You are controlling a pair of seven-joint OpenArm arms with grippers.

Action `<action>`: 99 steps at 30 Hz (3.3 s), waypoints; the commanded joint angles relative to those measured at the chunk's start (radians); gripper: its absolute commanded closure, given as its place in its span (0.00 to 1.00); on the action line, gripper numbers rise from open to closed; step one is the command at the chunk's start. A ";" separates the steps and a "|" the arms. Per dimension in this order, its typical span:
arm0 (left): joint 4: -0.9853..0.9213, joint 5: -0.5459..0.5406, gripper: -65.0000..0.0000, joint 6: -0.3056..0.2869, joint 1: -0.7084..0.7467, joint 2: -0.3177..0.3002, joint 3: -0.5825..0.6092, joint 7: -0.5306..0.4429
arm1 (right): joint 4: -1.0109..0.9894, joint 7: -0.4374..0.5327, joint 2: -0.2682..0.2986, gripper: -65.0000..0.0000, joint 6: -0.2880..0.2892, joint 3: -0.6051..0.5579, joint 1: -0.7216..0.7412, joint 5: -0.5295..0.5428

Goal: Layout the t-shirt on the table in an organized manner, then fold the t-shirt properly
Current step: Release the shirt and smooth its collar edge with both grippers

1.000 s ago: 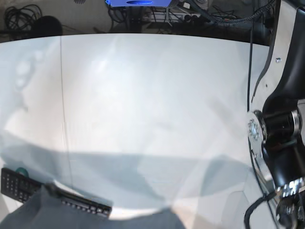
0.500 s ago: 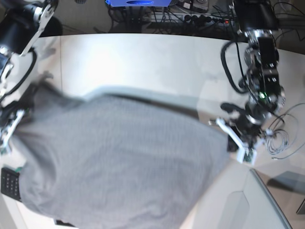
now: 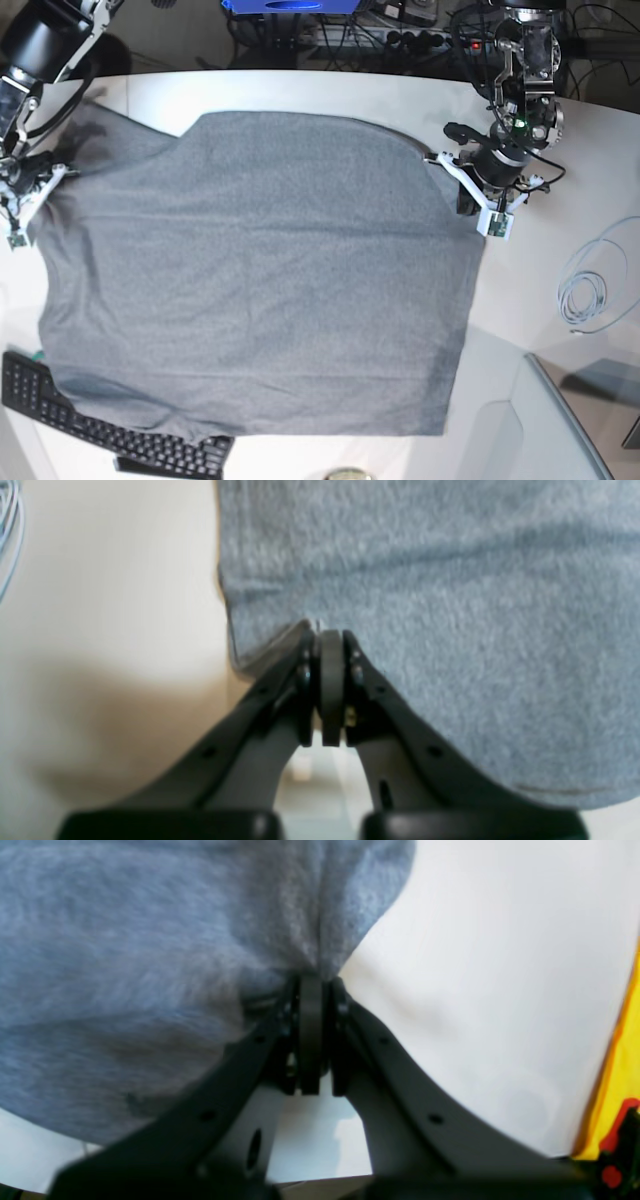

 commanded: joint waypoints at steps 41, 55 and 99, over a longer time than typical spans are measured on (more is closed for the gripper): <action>-0.057 -0.019 1.00 0.001 -0.158 0.040 -0.171 -0.028 | 0.256 0.020 -0.137 0.45 -0.031 0.069 -0.284 0.233; -0.135 -0.010 1.00 0.004 -0.114 0.058 0.062 -0.028 | 0.249 0.089 -0.088 0.91 -0.006 -0.125 -0.190 0.232; 0.044 -0.008 1.00 0.004 0.109 0.061 -0.155 -0.025 | 0.308 0.132 -0.179 0.25 -0.016 0.047 -0.339 0.287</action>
